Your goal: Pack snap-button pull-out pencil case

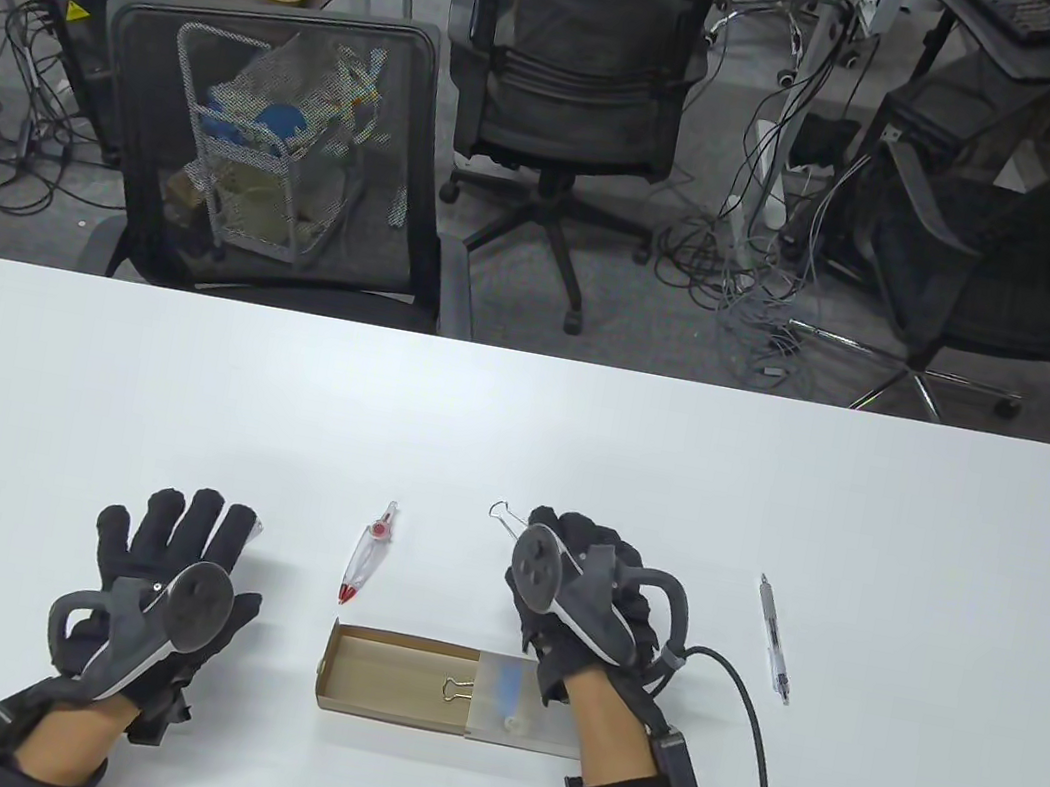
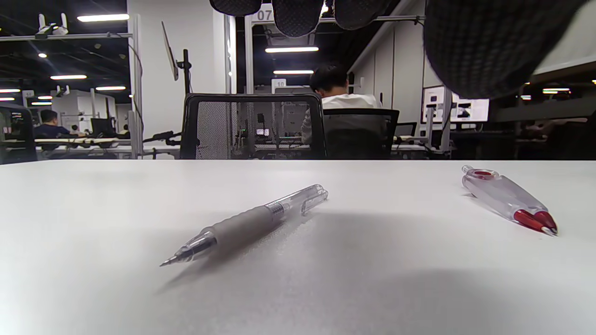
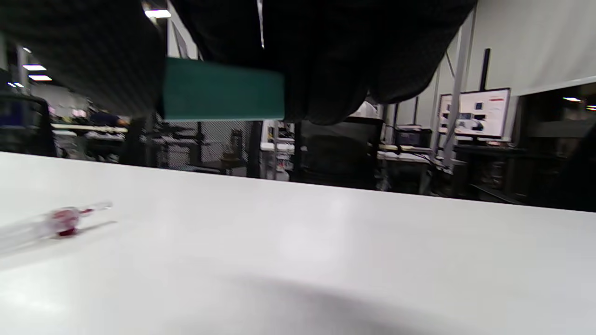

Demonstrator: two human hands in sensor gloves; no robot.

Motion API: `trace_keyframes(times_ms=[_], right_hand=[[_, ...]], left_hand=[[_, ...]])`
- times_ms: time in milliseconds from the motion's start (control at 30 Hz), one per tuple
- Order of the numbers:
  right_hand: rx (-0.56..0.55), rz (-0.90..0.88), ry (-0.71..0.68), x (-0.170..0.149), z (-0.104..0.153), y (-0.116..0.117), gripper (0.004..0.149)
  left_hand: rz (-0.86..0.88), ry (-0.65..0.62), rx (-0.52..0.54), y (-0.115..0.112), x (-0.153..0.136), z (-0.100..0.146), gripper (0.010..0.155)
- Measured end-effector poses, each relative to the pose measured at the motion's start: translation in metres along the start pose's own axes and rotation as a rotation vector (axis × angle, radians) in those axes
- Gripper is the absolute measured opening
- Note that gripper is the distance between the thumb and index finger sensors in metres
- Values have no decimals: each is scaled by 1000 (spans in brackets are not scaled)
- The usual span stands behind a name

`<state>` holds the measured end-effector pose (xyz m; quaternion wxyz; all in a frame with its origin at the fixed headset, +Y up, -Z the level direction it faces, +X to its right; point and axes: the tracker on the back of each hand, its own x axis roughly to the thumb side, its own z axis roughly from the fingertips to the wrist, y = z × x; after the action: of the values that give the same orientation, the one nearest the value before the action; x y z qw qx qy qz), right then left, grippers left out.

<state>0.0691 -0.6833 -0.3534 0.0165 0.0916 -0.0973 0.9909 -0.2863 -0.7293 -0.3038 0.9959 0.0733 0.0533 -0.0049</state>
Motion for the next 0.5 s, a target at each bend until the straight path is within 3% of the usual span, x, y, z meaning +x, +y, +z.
trace_keyframes(times_ms=[200,333,500], right_hand=[[-38,-165,-169,-12,51,7,66],[38,-172,-266,-11,63,14,66],[26,-177,-283,-9,66,16,66]], left_hand=[[-19,6,9,1,1,1,88],[-34,11,12,0,1,1,88],[-45,6,15,2,4,2,88]])
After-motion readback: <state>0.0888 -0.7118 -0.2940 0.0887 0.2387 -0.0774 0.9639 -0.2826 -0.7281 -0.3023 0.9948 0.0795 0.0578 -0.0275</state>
